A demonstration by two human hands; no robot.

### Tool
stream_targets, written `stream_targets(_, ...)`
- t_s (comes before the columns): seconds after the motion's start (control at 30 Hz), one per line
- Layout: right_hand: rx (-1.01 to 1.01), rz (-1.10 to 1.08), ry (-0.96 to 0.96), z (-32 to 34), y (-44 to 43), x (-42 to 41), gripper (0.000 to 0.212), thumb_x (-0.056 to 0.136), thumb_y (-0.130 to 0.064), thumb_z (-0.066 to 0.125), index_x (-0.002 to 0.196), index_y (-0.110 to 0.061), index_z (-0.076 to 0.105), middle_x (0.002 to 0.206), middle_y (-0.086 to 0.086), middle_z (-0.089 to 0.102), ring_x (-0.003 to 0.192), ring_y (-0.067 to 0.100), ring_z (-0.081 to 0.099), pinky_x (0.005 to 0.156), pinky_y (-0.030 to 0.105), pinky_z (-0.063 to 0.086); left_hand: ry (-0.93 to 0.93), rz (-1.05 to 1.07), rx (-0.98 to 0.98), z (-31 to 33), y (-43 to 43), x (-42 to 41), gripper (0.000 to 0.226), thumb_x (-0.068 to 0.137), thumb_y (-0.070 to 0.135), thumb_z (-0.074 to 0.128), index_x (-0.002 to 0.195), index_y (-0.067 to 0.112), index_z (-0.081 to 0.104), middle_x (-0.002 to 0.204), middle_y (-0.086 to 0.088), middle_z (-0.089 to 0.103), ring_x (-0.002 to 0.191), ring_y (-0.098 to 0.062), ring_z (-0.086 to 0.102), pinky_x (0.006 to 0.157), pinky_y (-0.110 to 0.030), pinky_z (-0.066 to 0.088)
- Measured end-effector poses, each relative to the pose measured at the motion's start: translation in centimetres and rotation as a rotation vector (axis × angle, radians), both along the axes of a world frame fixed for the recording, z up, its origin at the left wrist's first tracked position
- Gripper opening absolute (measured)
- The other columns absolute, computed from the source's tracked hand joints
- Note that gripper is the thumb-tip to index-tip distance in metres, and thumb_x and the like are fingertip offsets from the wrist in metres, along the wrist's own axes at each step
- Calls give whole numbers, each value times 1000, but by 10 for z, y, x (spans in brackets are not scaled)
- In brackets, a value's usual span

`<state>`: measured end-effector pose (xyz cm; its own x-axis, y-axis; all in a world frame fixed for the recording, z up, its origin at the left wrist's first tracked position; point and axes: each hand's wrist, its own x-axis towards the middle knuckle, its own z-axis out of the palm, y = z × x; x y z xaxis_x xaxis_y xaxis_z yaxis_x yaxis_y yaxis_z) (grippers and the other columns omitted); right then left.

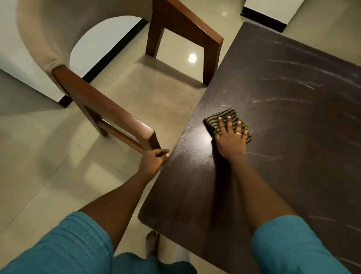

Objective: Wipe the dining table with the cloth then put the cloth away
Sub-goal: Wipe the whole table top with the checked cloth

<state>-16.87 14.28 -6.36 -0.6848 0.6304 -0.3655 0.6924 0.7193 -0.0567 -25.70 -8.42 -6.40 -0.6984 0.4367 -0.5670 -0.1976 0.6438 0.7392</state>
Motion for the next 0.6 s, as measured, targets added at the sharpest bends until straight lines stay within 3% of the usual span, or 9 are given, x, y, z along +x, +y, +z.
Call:
stream_targets(0.1, -23, -113, 0, 2, 44, 8, 57, 101, -40, 23, 152, -28, -1, 161, 4, -5, 146, 36, -5, 115, 55, -2, 42, 10, 7, 2, 16, 0, 31, 91, 10, 55, 121, 6, 60, 124, -13, 62, 116, -27, 57, 102, -37, 44)
stream_targets(0.33, 3, -229, 36, 2, 40, 6, 58, 101, -36, 27, 153, -25, 4, 161, 5, -1, 145, 41, -2, 113, 61, 3, 91, 2, -28, 2, 24, 0, 26, 90, 4, 54, 114, -1, 63, 115, -16, 67, 108, -27, 60, 90, -28, 45)
stream_targets(0.6, -58, 268, 92, -2, -80, -36, 55, 99, -41, 29, 151, -33, 12, 161, 0, 6, 146, 37, -1, 113, 59, -3, 175, -23, -115, 3, 28, 1, 26, 89, 8, 55, 112, 3, 66, 115, -16, 67, 109, -29, 60, 85, -25, 39)
